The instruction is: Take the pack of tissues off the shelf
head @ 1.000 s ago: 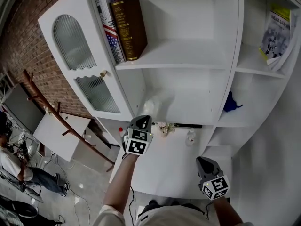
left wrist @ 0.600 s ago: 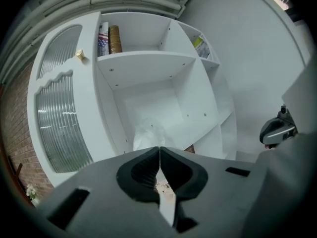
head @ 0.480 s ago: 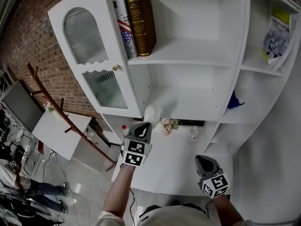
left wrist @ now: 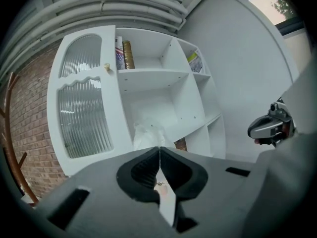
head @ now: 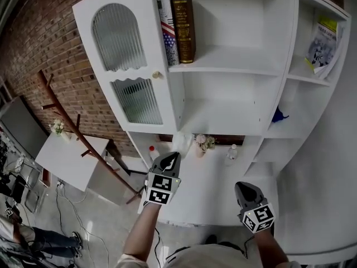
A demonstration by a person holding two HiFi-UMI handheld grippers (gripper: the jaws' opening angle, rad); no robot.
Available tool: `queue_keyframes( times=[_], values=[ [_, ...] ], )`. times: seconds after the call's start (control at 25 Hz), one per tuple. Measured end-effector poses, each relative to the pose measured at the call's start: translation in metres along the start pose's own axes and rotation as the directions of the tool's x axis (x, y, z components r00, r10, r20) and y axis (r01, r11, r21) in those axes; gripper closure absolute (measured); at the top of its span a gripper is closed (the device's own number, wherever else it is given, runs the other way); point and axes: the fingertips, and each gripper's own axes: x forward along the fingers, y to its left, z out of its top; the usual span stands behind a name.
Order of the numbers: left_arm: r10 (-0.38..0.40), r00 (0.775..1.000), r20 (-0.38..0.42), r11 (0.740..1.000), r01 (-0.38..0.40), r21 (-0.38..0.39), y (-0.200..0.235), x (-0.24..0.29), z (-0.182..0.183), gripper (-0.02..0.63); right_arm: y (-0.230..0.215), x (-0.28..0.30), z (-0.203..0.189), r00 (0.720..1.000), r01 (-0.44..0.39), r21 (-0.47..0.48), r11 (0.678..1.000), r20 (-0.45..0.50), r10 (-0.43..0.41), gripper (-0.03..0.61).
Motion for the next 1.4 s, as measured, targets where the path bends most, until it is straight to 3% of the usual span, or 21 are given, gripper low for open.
queue_keyframes(
  times=[0.52,1.0,1.4],
  values=[
    [-0.034,0.999,0.033,0.999,0.034,-0.010,-0.004,-0.068,-0.025,0.586,0.051,-0.035,0.008,0.998,0.057,-0.032,0.998,-0.003,-0.057,0.549],
    [-0.074,0.995,0.067,0.997,0.076,-0.026,-0.020,-0.118,-0.052,0.586,0.079,-0.084,0.003,0.986,0.164,-0.048,0.985,-0.021,-0.165,0.549],
    [-0.091,0.992,0.086,0.995,0.093,-0.027,-0.045,-0.147,-0.049,0.586,0.084,-0.116,0.015,0.987,0.156,-0.088,0.984,-0.012,-0.158,0.551]
  ],
)
